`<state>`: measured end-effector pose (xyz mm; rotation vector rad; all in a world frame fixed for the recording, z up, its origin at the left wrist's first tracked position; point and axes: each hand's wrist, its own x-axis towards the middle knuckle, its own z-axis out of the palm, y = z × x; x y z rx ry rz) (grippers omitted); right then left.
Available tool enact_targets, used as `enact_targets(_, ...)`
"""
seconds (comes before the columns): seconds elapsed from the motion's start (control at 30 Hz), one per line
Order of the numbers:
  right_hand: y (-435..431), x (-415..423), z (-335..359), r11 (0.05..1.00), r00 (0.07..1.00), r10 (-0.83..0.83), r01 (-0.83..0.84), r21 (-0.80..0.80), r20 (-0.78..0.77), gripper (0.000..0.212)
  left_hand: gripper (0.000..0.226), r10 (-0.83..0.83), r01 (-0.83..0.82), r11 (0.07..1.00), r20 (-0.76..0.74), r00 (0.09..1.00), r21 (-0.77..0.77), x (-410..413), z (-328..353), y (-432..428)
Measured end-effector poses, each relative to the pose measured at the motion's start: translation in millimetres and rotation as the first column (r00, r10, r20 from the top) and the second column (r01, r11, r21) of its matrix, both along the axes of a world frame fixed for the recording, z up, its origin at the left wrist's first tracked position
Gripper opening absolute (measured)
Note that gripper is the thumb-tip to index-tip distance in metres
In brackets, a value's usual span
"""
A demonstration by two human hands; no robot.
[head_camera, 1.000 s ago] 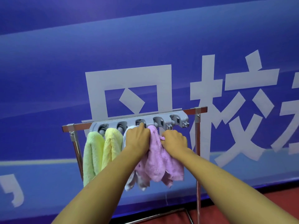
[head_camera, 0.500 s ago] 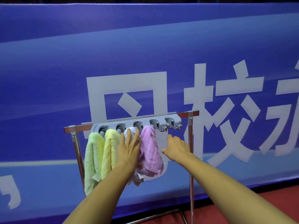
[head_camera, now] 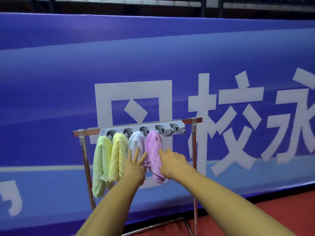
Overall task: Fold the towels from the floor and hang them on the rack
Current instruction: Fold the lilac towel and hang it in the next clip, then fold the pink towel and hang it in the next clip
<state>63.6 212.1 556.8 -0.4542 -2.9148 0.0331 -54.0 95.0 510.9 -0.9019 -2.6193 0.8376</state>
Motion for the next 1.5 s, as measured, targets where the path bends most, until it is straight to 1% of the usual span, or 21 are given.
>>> enact_targets(0.07,-5,7,-9,1.0,0.999,-0.001,0.0,0.024,0.038,0.063,0.059,-0.047,0.049,0.998,0.041,0.998,-0.05,11,-8,6)
enact_targets(0.13,-7,9,-18,1.0,0.998,-0.022,0.021,0.006,0.057,0.066,0.059,-0.097,0.097,0.995,0.091,0.991,0.004,20,-9,11)
enact_targets(0.2,-7,8,-24,0.999,0.997,-0.05,0.05,-0.005,0.059,0.063,0.063,-0.116,0.106,0.991,0.124,0.985,0.087,29,-2,11)
enact_targets(0.27,-7,9,-24,0.997,0.996,-0.071,0.072,-0.021,0.047,0.061,0.065,-0.115,0.098,0.987,0.13,0.985,0.13,35,10,5)
enact_targets(0.4,-11,14,-18,0.995,0.996,-0.082,0.083,-0.049,0.036,0.068,0.062,-0.071,0.03,0.972,0.171,0.983,0.234,41,29,-17)
enact_targets(0.53,-20,22,-25,0.996,0.997,-0.067,0.069,-0.047,0.041,0.065,0.063,-0.067,0.0,0.948,0.2,0.978,0.318,44,28,-41)
enact_targets(0.6,-27,25,-40,0.997,0.996,-0.06,0.063,-0.049,0.058,0.062,0.061,-0.082,0.01,0.945,0.208,0.975,0.327,50,17,-53)
enact_targets(0.67,-36,26,-60,0.997,0.996,-0.053,0.056,-0.047,0.07,0.063,0.062,-0.098,0.033,0.954,0.208,0.973,0.297,58,-4,-68)
enact_targets(0.77,-55,27,-99,0.997,0.995,-0.023,0.029,-0.065,0.098,0.064,0.064,-0.1,0.027,0.962,0.259,0.961,0.27,67,-51,-89)
enact_targets(0.9,-83,33,-161,0.995,0.984,0.034,-0.016,-0.101,0.177,0.068,0.062,-0.067,-0.074,0.934,0.373,0.926,0.35,81,-124,-112)
enact_targets(1.0,-103,38,-213,0.994,0.963,0.078,-0.056,-0.092,0.257,0.068,0.062,-0.03,-0.128,0.934,0.429,0.903,0.334,93,-183,-127)
enact_targets(1.07,-112,41,-245,0.99,0.948,0.094,-0.058,-0.125,0.305,0.069,0.062,0.0,-0.164,0.935,0.463,0.887,0.314,98,-217,-135)
enact_targets(1.17,-121,41,-288,0.982,0.918,0.116,-0.048,-0.184,0.38,0.07,0.062,0.034,-0.193,0.95,0.533,0.845,0.245,102,-261,-143)
enact_targets(1.23,-125,39,-314,0.976,0.903,0.128,-0.041,-0.213,0.411,0.067,0.062,0.053,-0.209,0.955,0.575,0.816,0.209,101,-288,-146)
enact_targets(1.4,-128,33,-382,0.961,0.849,0.148,-0.002,-0.277,0.507,0.059,0.063,0.085,-0.255,0.953,0.668,0.739,0.162,100,-351,-148)
enact_targets(1.5,-128,27,-421,0.955,0.82,0.155,0.018,-0.296,0.551,0.06,0.063,0.1,-0.276,0.952,0.721,0.685,0.13,97,-387,-148)
